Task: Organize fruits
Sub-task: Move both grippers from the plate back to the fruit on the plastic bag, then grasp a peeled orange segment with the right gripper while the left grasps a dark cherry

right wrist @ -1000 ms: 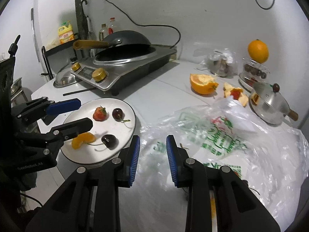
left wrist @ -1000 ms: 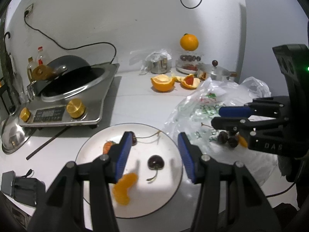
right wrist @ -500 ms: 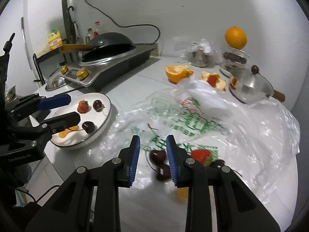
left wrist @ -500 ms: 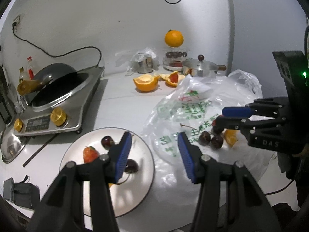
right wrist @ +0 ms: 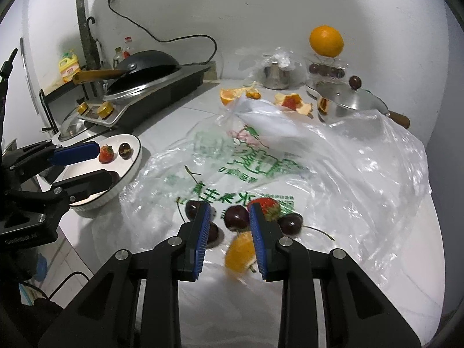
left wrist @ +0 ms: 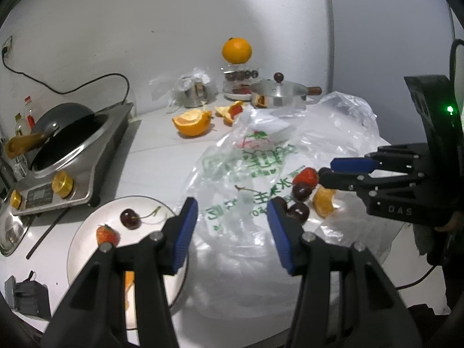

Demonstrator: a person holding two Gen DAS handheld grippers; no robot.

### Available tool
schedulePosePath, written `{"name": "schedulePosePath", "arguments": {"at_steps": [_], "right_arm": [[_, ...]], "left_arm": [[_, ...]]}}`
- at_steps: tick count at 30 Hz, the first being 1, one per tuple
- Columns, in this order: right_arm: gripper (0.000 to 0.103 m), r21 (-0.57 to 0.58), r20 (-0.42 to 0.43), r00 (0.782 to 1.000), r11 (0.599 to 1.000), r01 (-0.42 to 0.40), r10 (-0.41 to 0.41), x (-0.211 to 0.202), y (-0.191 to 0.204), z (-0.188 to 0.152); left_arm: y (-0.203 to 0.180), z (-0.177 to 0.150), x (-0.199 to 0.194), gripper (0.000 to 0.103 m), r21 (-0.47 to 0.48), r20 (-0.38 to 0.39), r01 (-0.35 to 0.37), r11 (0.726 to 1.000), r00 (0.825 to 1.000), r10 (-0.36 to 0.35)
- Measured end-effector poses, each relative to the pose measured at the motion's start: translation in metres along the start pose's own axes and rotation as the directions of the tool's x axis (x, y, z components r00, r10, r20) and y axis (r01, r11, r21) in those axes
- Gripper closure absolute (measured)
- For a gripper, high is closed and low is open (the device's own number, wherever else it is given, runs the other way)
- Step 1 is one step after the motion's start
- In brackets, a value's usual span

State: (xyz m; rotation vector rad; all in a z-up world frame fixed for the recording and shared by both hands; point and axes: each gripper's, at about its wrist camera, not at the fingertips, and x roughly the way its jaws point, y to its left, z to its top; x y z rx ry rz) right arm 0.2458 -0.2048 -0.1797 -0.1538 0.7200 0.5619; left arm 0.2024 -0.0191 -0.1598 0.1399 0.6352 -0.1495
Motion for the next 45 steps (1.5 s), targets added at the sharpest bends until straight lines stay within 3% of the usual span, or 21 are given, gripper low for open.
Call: {"name": "schedulePosePath", "arguments": {"at_steps": [14,22,28,38,45], "right_arm": [[0.072,0.039,-0.033,0.999,0.999,0.005,-0.004,0.0,-0.022,-0.023],[0.054,0.057,-0.068,0.998,0.998,-0.012,0.016,0.01,-0.022,-0.031],[0.054,0.074,-0.095,0.995,0.997,-0.007,0.014,0.02,-0.019,-0.031],[0.054,0.023,-0.12,0.99,0.997,0.078,-0.074,0.034,-0.008,-0.036],[0.069,-0.034,-0.11,0.989,0.995,0.091,-0.094,0.032,-0.002,-0.04]], "left_arm": [[-0.028,-0.003,0.014,0.052,0.033,-0.038,0.036,0.999,0.999,-0.035],[-0.035,-0.008,0.022,0.052,0.039,-0.065,0.052,0.998,0.997,-0.049],[-0.036,-0.008,0.025,0.052,0.04,-0.069,0.059,0.997,0.996,-0.056],[-0.037,-0.011,0.029,0.052,0.047,-0.079,0.068,0.997,0.995,-0.064],[-0.049,-0.013,0.032,0.052,0.086,-0.068,0.088,0.992,0.994,-0.082]]}}
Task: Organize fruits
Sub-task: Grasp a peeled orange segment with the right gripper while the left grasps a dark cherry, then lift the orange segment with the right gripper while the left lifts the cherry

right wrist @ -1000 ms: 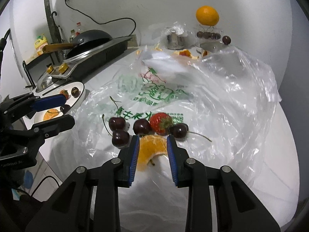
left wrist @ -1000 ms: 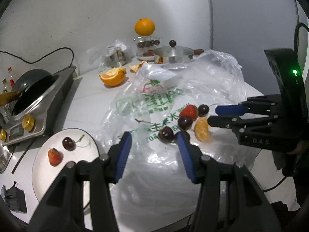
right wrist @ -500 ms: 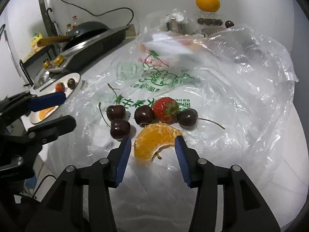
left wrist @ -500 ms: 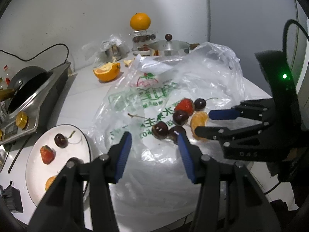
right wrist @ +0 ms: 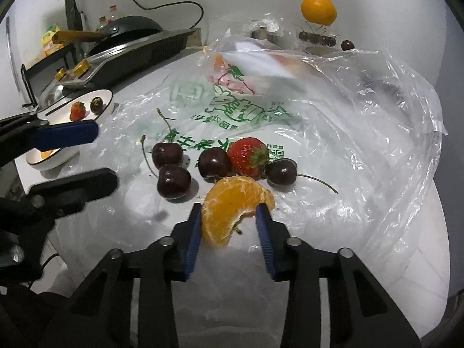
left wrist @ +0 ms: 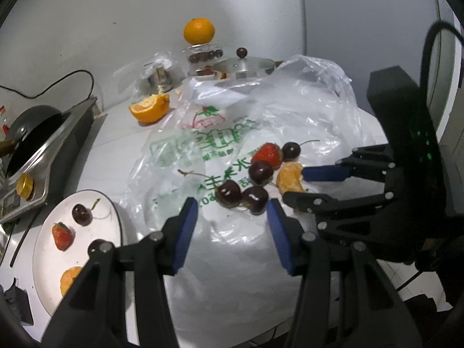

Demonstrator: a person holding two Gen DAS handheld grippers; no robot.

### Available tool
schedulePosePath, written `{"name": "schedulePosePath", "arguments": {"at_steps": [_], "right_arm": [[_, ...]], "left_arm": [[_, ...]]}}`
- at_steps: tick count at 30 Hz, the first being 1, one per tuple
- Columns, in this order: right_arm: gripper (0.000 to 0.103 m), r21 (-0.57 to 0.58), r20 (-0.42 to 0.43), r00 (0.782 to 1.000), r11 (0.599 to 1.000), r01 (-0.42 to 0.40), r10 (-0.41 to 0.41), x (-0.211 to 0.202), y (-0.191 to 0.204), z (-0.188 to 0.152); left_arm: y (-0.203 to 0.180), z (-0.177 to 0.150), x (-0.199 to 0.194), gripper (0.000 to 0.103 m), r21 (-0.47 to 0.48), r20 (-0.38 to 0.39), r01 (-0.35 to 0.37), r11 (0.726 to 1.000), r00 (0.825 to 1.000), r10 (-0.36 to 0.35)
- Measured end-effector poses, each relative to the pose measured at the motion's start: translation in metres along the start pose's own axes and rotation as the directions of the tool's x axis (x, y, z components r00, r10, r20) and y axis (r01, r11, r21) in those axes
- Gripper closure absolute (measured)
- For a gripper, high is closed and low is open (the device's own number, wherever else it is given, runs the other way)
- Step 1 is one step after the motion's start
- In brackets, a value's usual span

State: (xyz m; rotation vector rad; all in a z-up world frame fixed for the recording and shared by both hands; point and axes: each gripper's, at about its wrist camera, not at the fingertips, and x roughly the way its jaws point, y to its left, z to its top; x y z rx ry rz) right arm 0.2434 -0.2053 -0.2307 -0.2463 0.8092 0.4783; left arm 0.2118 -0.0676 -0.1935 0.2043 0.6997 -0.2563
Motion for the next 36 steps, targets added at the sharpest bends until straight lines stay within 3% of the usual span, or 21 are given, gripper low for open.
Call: {"name": "schedulePosePath", "arguments": {"at_steps": [3,10,27,32,36], "right_arm": [[0.08,0.0,0.012,1.0,1.0,-0.021,0.021,-0.004,-0.002,-0.002],[0.083,0.029,0.04,0.997,0.998,-0.06,0.059,-0.017,-0.015,-0.004],[0.084,0.054,0.082,0.994,0.995,-0.08,0.075,-0.027,-0.031,-0.002],[0.084,0.06,0.087,0.993,0.995,-0.081,0.076,-0.027,-0.033,-0.003],[0.084,0.059,0.085,0.994,0.995,-0.078,0.073,-0.026,-0.034,-0.004]], "left_arm": [[-0.008,0.001,-0.001,0.052,0.036,0.027,0.007,0.999,1.0,-0.008],[-0.026,0.003,0.007,0.052,0.14,0.062,0.021,0.99,0.998,-0.029],[-0.031,0.008,0.05,0.055,0.248,-0.01,0.039,0.968,0.999,-0.038],[-0.034,0.007,0.061,0.067,0.267,-0.037,0.062,0.962,0.998,-0.054],[-0.033,0.006,0.064,0.068,0.268,-0.053,0.078,0.96,0.996,-0.067]]}}
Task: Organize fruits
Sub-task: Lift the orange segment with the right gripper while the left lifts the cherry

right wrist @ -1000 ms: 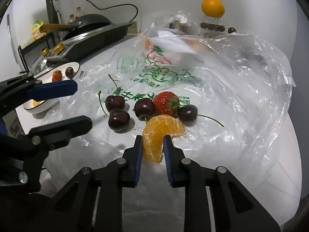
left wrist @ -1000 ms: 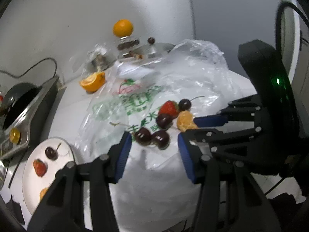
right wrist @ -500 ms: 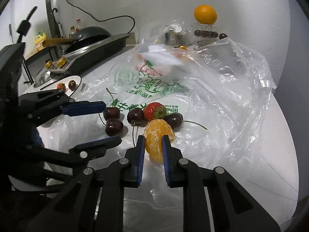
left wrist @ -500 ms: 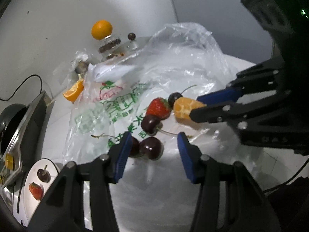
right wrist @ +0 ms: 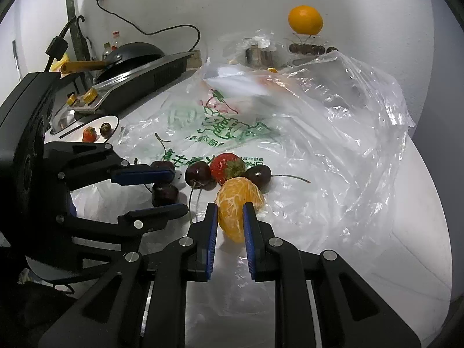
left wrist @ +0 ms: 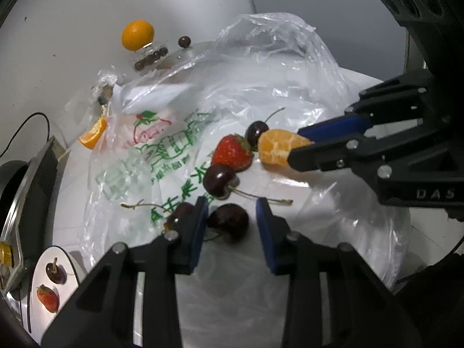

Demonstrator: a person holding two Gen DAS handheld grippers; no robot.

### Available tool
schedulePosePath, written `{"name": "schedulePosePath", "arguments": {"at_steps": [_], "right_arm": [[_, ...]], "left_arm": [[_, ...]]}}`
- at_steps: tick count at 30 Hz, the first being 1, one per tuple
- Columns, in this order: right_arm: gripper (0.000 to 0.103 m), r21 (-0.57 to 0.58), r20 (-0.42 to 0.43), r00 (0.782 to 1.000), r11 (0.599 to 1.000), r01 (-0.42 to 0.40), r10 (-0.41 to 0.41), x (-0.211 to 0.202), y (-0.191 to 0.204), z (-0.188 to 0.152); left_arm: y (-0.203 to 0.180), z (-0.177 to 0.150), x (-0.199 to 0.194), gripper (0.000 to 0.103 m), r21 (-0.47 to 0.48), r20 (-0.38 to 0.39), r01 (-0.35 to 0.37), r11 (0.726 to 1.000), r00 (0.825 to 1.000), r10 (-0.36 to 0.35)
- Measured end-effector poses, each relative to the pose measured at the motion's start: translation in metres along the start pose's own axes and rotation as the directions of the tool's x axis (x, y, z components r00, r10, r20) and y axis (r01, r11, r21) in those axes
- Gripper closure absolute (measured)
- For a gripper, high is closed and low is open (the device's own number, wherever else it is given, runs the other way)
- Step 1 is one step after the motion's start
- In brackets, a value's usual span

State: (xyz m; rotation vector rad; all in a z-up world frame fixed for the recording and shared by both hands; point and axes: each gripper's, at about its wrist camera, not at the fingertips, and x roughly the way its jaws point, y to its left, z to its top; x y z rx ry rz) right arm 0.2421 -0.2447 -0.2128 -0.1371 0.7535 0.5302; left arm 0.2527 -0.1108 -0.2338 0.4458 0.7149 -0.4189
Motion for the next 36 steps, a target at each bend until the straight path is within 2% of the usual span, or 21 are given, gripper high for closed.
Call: {"name": "schedulePosePath", "arguments": {"at_steps": [6,8,11,15,19,21,23,27,36], "right_arm": [[0.084,-0.002,-0.019,1.0,1.0,0.007,-0.007,0.003,0.0,-0.004],[0.084,-0.002,-0.023,1.0,1.0,0.009,-0.009,0.004,0.0,-0.005],[0.083,0.011,-0.04,0.999,1.0,0.01,-0.009,0.009,0.0,-0.006],[0.071,0.038,-0.058,0.998,0.999,0.01,-0.007,0.015,-0.001,-0.006],[0.066,0.052,-0.051,0.999,0.998,0.018,-0.015,0.022,0.001,-0.002],[0.066,0.043,-0.048,0.998,0.999,0.03,-0.028,0.025,0.002,0.0],[0.073,0.023,-0.046,0.998,0.999,0.045,-0.044,0.026,0.004,0.0],[0.077,0.019,-0.043,0.998,0.999,0.046,-0.045,0.023,0.004,0.0],[0.078,-0.007,0.018,0.999,0.999,0.048,-0.048,-0.001,0.011,0.012]], "left_arm": [[0.002,0.0,0.002,0.069,-0.011,-0.02,0.022,1.0,1.0,-0.022],[0.002,-0.001,0.001,0.074,-0.014,-0.024,0.025,1.0,0.999,-0.025],[0.001,-0.003,-0.002,0.074,-0.016,-0.027,0.024,1.0,0.999,-0.025],[0.001,-0.006,-0.007,0.074,-0.033,-0.027,0.027,0.999,0.999,-0.028],[0.001,-0.008,-0.012,0.075,-0.056,-0.022,0.044,0.997,0.999,-0.045],[0.0,-0.008,-0.017,0.075,-0.064,-0.013,0.052,0.997,0.999,-0.053],[0.0,-0.008,-0.02,0.075,-0.07,-0.007,0.056,0.996,0.998,-0.057],[0.004,-0.009,-0.026,0.075,-0.09,0.01,0.063,0.994,0.998,-0.062],[0.013,-0.009,-0.04,0.075,-0.133,0.046,0.078,0.988,0.996,-0.072]]}}
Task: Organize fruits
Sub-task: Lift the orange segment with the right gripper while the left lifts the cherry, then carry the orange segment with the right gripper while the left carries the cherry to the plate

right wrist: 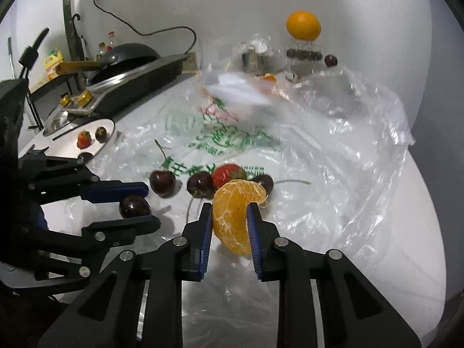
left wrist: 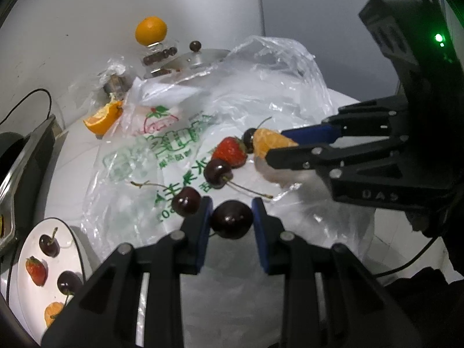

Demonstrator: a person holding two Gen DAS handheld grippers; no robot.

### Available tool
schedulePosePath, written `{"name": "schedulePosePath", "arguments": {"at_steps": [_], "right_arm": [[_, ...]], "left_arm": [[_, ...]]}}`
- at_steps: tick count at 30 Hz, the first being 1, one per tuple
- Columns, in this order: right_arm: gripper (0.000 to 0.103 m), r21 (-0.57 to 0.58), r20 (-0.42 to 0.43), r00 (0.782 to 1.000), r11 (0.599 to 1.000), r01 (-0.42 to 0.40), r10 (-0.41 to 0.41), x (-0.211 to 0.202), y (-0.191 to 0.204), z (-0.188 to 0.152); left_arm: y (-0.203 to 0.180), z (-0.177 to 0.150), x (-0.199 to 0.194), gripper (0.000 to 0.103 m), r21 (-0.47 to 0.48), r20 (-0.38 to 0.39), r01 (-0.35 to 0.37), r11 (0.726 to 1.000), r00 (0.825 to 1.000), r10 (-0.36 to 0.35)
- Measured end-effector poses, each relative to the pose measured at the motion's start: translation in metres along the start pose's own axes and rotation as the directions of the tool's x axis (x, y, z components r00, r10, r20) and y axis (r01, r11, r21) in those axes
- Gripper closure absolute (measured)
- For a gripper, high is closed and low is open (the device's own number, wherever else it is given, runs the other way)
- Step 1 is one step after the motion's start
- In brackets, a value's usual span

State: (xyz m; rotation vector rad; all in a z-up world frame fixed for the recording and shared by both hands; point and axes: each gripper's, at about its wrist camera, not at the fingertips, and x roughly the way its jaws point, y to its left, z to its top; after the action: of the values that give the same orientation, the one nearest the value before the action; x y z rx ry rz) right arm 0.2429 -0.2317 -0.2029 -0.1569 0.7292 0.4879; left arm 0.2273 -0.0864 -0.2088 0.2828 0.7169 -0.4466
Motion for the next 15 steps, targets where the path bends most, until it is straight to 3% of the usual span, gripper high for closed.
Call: {"name": "schedulePosePath", "arguments": {"at_steps": [15], "right_arm": [[0.078,-0.078,0.093,0.995,0.996,-0.031,0.038,-0.025,0.03,0.023]], "left_arm": [[0.027,-0.005,-0.03,0.075,-0.089,0.072,-0.014,0.996,0.997,0.02]]}}
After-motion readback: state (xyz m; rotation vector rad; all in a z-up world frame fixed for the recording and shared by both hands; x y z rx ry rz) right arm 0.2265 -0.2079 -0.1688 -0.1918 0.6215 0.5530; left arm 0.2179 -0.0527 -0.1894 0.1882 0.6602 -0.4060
